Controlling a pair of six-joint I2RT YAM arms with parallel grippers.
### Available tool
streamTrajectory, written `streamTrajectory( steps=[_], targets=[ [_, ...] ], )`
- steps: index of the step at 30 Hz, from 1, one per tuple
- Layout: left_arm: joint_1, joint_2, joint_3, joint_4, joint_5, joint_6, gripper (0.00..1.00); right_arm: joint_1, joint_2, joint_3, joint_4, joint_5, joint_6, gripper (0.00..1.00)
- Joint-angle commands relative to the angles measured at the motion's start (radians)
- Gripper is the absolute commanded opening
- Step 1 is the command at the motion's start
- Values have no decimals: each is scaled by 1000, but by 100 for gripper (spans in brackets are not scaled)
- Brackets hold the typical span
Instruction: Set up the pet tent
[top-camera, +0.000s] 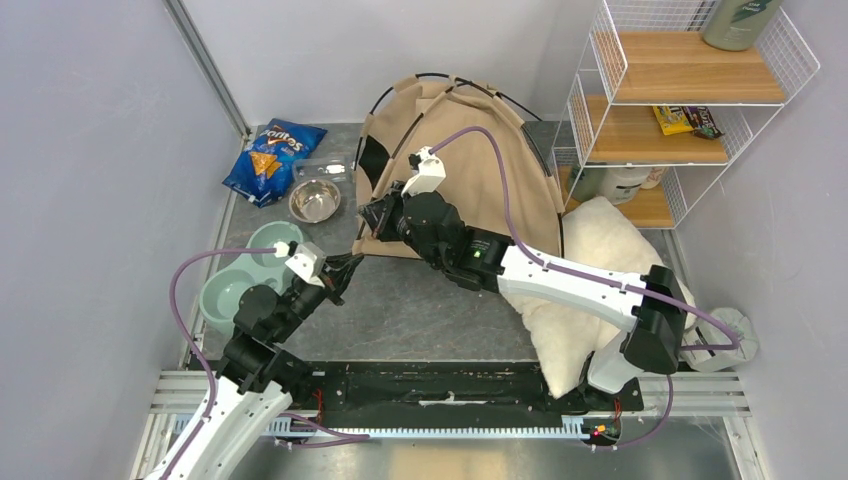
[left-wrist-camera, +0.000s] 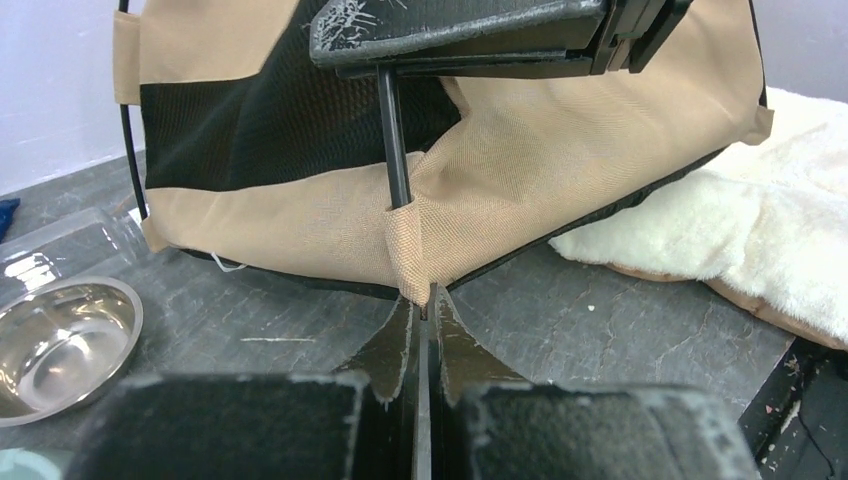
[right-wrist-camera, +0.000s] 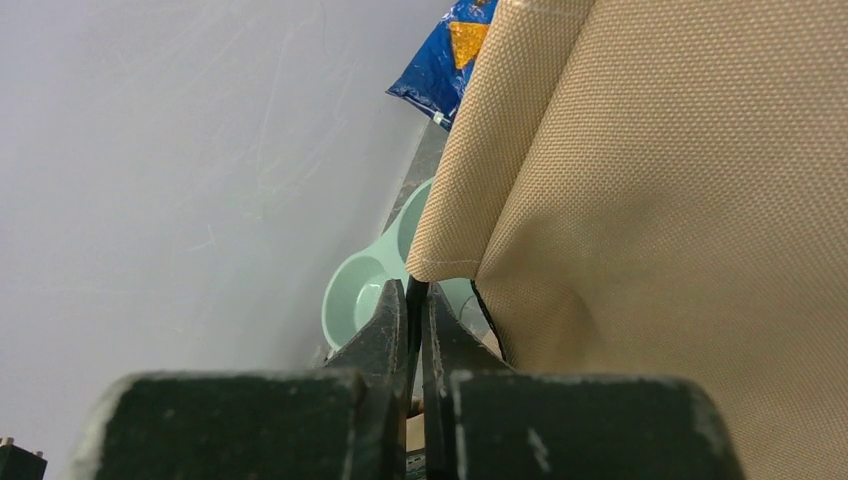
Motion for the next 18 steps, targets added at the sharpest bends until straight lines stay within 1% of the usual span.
streamTrajectory(
  steps=[1,6,7,9,12,14,18],
  targets=[
    [2,-9,70,113,-6,33,2,43,33,24,-38,-125,-135,0],
    [1,-8,71,88,-38,33,2,49,33,16,-71,-159,-126,0],
    [1,-11,71,81,-44,33,5,49,33,9,-69,-156,-125,0],
    [2,-20,72,62,-58,31,12,49,34,3,-62,-156,-124,0],
    [1,-49,84,1,-63,20,34,49,43,1,-61,-169,-119,0],
    [1,-77,102,-49,-62,22,44,49,52,1,-63,-183,-114,0],
    [1,-144,147,-137,-97,33,54,48,66,24,-93,-225,-101,8]
  ],
)
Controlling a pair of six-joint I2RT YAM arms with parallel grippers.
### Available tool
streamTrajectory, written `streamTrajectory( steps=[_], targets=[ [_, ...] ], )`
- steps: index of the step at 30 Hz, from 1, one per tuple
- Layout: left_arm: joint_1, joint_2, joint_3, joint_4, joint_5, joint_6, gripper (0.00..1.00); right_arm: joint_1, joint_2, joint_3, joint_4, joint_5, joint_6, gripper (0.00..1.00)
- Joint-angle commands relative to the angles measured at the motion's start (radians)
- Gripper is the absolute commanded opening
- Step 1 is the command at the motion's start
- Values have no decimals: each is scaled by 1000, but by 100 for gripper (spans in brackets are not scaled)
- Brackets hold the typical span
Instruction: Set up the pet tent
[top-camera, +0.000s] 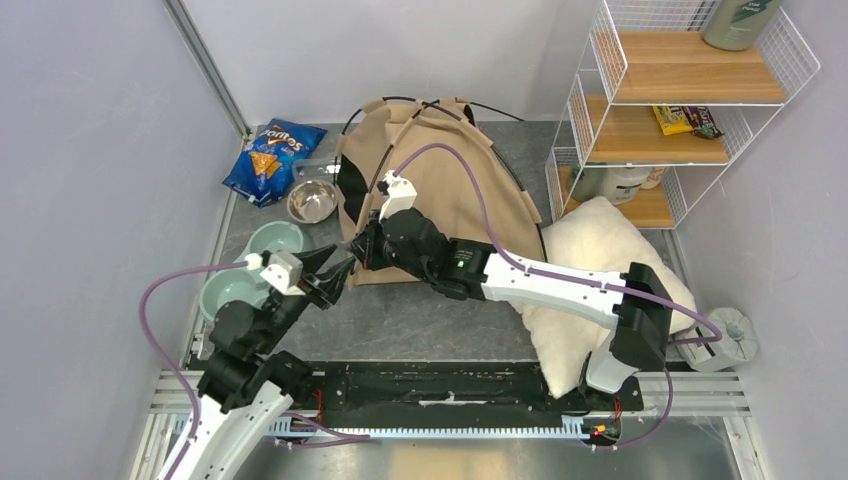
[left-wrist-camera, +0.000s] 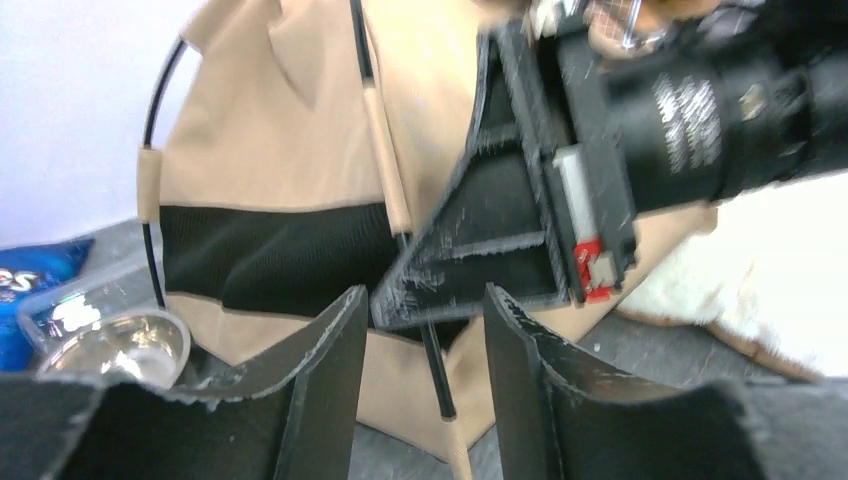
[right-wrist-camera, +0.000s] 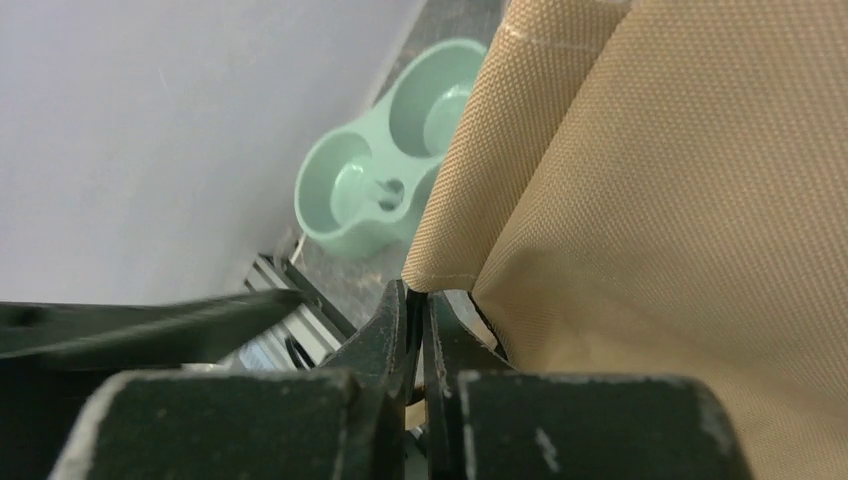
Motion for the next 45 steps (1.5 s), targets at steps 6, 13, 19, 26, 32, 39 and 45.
streamTrajectory(
  steps=[6,13,19,26,32,39,45],
  targets=[
    [2,-131,114,-65,-129,64,57,6,-8,25,-73,-159,0,37],
    [2,-118,124,2,-187,1,57,2,-116,-44,-219,-191,30,70],
    [2,-82,104,94,-239,-49,58,-18,-266,-9,-396,-207,-119,79],
    [1,-44,137,80,-312,-83,58,-117,-324,317,-702,-140,-390,80],
    [1,-12,188,16,-299,-110,64,-305,-243,516,-819,-76,-553,80],
    [1,2,211,-21,-294,-158,65,-513,-54,692,-925,-257,-765,82],
    [2,-10,200,-9,-317,-162,65,-623,69,776,-970,-383,-834,73]
  ],
)
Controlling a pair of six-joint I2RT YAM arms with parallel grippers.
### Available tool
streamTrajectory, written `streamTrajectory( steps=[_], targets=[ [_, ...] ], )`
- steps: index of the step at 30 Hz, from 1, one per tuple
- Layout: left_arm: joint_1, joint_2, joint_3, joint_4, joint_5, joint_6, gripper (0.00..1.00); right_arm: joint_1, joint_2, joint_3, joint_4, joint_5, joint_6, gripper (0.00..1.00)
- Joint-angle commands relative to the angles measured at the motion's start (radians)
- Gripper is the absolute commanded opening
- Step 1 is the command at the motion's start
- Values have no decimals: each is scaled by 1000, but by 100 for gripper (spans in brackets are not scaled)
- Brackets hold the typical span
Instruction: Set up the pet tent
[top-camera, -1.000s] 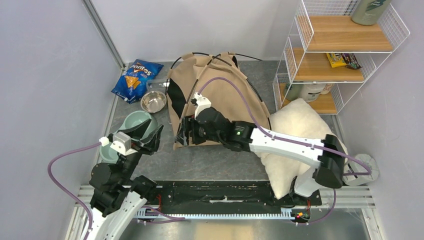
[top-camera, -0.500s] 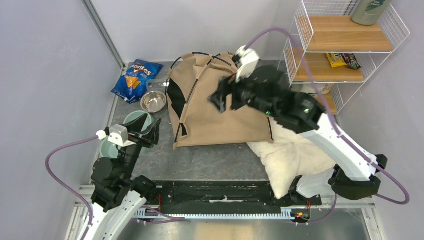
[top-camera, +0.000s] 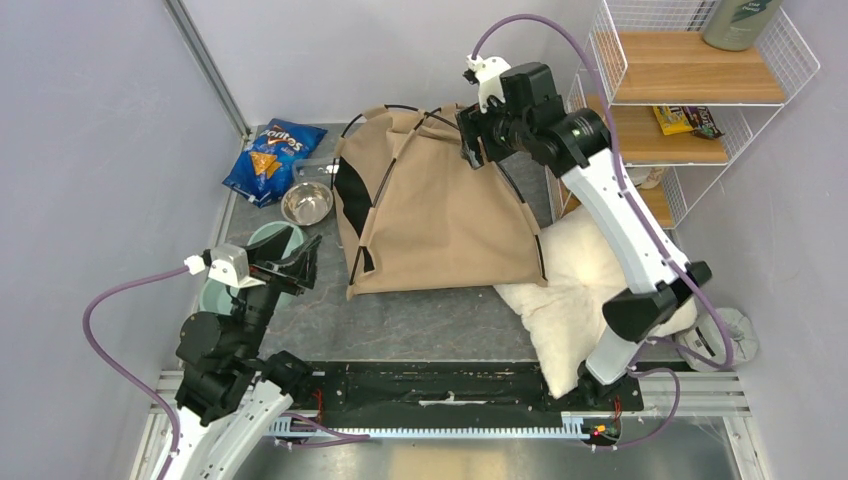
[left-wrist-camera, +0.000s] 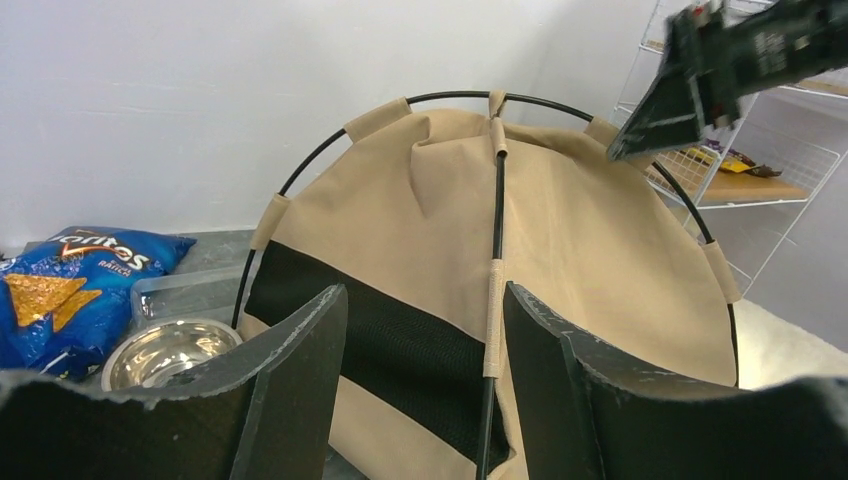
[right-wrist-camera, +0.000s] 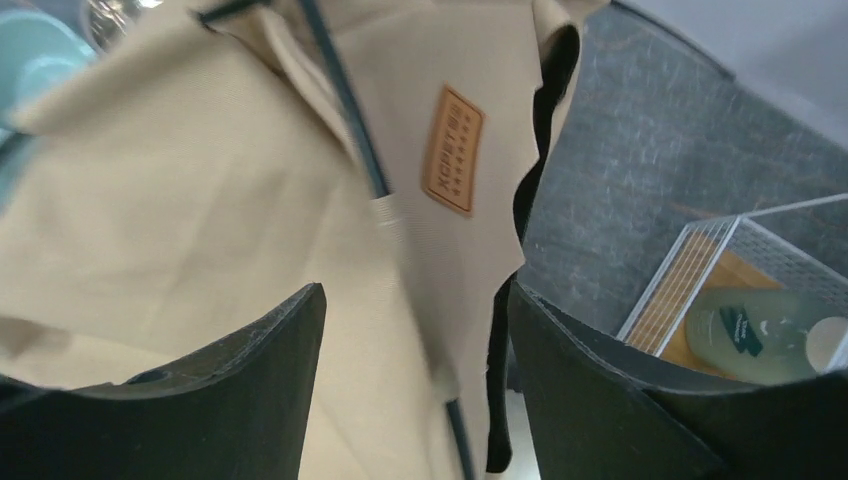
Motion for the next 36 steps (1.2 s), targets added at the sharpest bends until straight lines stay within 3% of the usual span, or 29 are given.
streamTrajectory(
  steps=[1,4,8,11,17,24,30,36],
  targets=[
    [1,0,16,18,-28,-35,65,-47,48,83,-70,-116,-110,70],
    [2,-9,6,26,-56,-26,65,-48,66,96,-75,-177,-119,57],
    [0,-19,-12,45,-98,-9,65,-48,67,97,-69,-193,-105,21],
    [1,-17,-12,57,-101,3,65,-47,15,49,-11,-176,-106,0],
    [1,9,61,22,-114,11,69,-41,-183,-154,240,-205,-75,0],
    [1,52,203,-23,-34,31,75,20,-294,-310,520,-133,137,0],
    [1,173,355,-172,120,3,75,155,-266,-395,695,151,241,0],
    [1,191,337,-197,114,-52,71,311,-161,-333,719,481,331,0]
  ],
)
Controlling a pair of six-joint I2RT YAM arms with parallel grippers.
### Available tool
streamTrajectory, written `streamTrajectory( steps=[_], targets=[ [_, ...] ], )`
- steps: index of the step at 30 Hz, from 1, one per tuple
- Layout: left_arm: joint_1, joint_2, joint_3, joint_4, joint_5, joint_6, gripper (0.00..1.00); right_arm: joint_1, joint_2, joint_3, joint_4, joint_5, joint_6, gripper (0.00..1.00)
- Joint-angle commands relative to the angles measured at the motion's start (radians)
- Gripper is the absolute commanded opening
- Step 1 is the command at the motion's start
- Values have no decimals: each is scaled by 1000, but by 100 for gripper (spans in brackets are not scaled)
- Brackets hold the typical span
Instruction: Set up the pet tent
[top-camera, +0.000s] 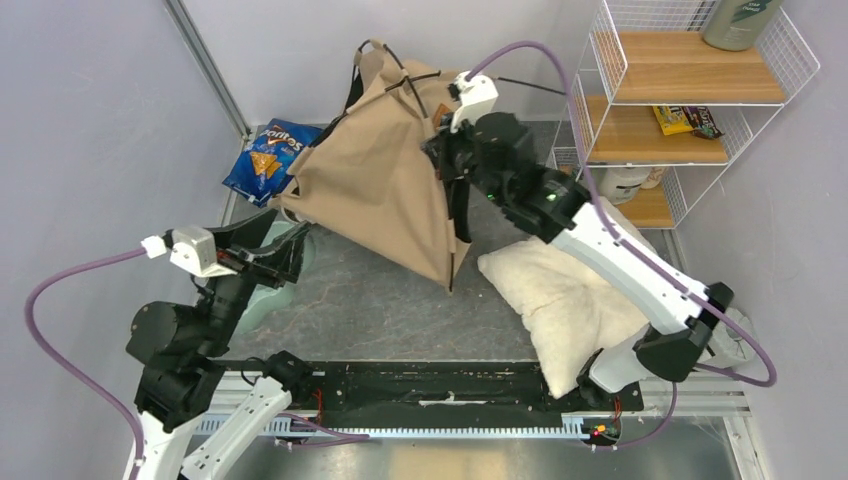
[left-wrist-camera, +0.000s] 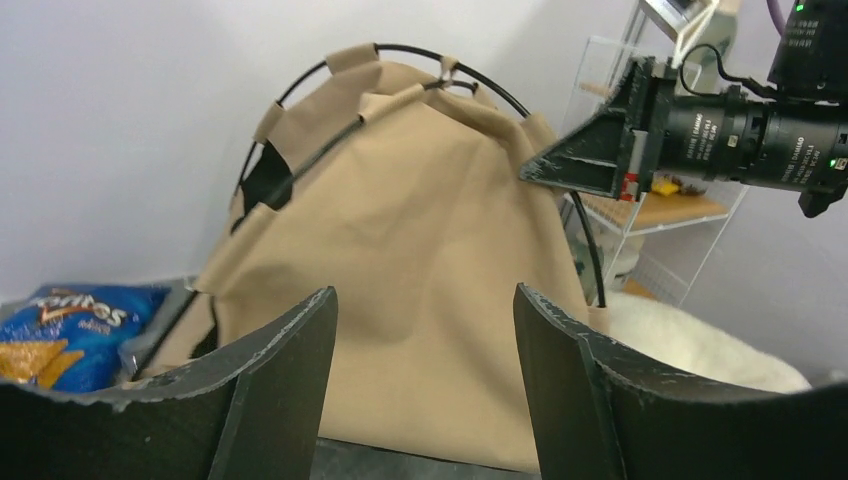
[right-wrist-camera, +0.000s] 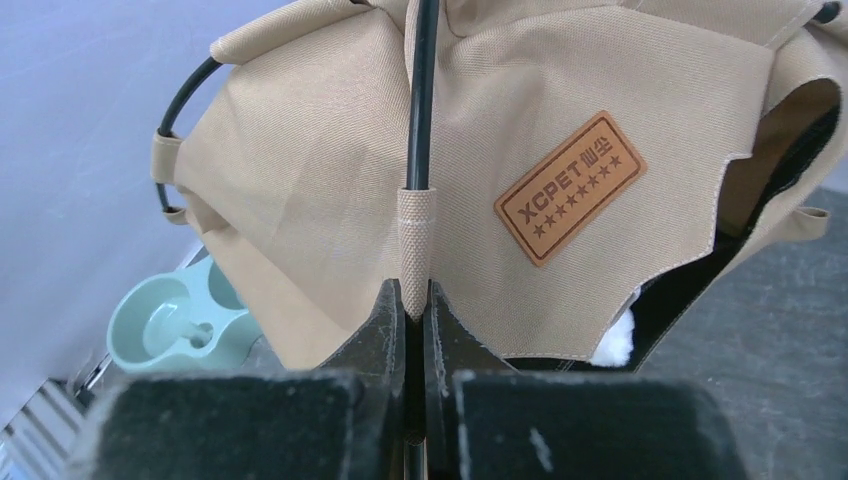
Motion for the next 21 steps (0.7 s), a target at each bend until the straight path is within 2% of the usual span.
streamTrajectory(
  steps=[1,7,9,10,13,17,21],
  targets=[
    [1,7,-27,-55,27,-59,71,86,67,72,136,309,126,0],
    [1,-18,-96,-74,27,-82,70,198,217,165,128,520,141,0],
    [2,-22,-119,-80,30,-100,69,219,258,168,147,537,155,2],
    [2,-22,-133,-77,30,-112,69,224,273,178,137,536,173,6],
    [1,-4,-170,-56,32,-159,67,238,306,220,83,516,212,29],
    [2,64,-160,-49,55,-207,66,241,291,255,-20,484,245,50],
    [1,165,-122,-38,36,-240,64,241,193,182,-46,481,265,59]
  ],
)
